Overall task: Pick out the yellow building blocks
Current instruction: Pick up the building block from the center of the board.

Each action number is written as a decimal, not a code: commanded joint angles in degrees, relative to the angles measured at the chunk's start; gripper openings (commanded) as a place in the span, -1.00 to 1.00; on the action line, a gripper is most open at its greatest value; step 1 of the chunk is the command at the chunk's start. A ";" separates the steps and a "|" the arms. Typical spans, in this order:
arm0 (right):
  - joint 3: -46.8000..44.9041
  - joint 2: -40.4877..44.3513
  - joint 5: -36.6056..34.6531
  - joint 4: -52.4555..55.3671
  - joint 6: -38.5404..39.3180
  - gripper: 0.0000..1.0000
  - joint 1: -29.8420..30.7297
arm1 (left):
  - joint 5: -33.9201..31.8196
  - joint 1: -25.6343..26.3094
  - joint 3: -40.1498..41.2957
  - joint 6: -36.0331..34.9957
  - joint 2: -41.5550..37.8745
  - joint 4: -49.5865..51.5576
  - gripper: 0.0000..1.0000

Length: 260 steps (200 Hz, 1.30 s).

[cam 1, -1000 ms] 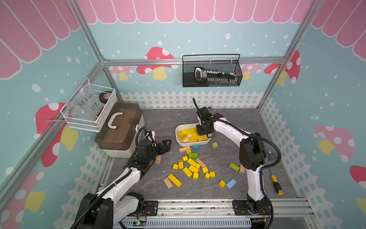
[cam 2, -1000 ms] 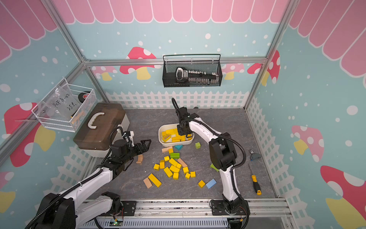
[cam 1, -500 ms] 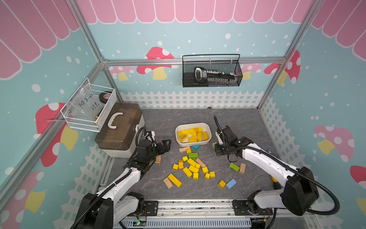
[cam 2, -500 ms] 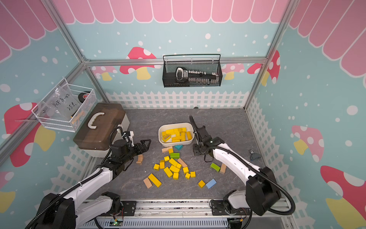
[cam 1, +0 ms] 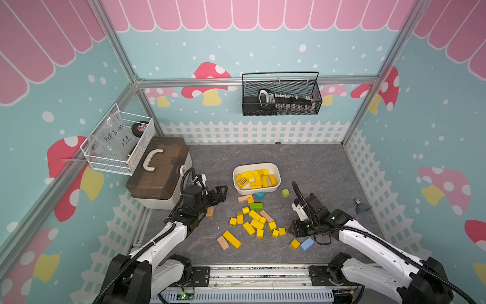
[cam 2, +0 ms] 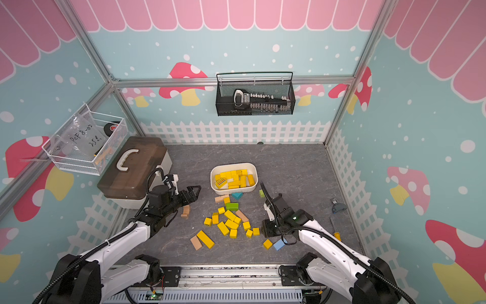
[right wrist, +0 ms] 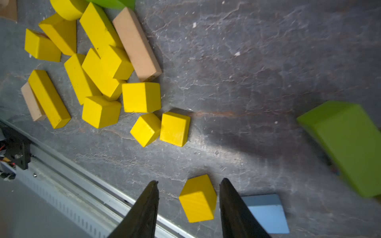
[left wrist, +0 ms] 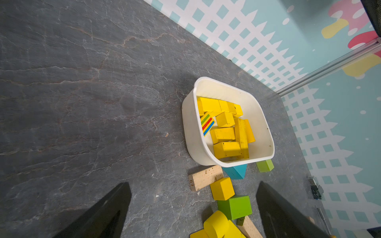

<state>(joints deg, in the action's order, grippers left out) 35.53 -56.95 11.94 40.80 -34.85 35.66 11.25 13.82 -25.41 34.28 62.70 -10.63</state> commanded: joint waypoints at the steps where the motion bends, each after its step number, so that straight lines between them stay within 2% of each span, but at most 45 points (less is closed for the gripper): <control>1: -1.73 1.59 2.36 2.65 -3.58 0.02 0.61 | 0.53 -0.36 -0.43 0.63 0.15 -0.97 0.99; 67: -10.19 3.48 4.15 -2.65 -7.49 0.09 1.33 | 0.53 -0.38 -0.43 0.72 0.15 -0.89 0.99; 260: -7.33 -0.25 -0.72 -3.99 -10.39 -0.19 3.07 | 0.64 -0.46 -0.69 0.79 0.79 -0.79 0.99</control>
<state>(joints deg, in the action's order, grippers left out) 26.20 -56.58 12.21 37.45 -44.01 38.37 11.40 13.82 -25.41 34.33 62.96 -10.63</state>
